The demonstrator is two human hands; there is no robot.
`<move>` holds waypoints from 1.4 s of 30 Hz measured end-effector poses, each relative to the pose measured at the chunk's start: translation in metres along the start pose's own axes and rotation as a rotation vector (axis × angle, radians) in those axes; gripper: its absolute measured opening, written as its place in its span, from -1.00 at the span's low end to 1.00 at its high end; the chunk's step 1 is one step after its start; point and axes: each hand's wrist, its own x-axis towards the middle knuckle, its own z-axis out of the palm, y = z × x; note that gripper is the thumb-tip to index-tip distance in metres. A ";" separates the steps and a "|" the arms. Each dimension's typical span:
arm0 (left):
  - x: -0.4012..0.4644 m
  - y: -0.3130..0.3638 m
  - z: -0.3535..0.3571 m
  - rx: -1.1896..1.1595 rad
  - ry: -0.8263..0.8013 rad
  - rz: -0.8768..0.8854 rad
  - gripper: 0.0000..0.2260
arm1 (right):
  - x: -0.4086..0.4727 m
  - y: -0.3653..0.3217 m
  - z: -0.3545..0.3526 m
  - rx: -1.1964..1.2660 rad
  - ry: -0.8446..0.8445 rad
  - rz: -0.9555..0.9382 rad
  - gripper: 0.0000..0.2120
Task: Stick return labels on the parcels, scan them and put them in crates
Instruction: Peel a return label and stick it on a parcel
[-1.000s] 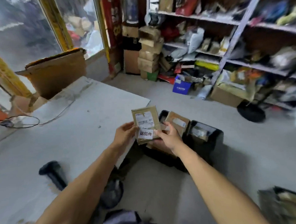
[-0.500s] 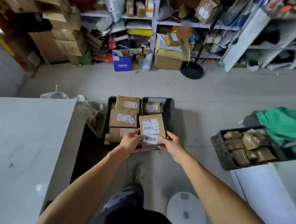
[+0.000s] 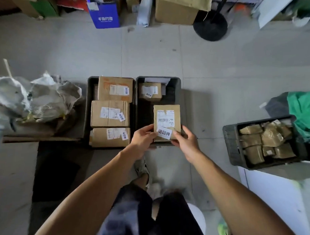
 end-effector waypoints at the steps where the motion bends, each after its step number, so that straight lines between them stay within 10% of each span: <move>1: 0.024 0.001 0.009 -0.033 0.008 -0.025 -0.62 | 0.023 -0.001 -0.002 0.004 0.015 0.005 -0.55; 20: 0.583 -0.078 0.087 -0.481 0.163 -0.061 -0.73 | 0.580 0.109 0.055 -0.355 0.191 -0.198 -0.51; 31: 0.630 -0.095 0.100 -0.483 0.172 -0.107 -0.68 | 0.647 0.127 0.093 -0.163 0.329 0.056 -0.37; 35: 0.622 -0.092 0.099 -0.498 0.190 -0.158 -0.86 | 0.645 0.125 0.098 0.337 0.363 0.295 -0.61; 42: 0.546 -0.063 0.087 -0.278 0.195 -0.175 -0.90 | 0.568 0.097 0.052 0.361 0.202 0.373 -0.89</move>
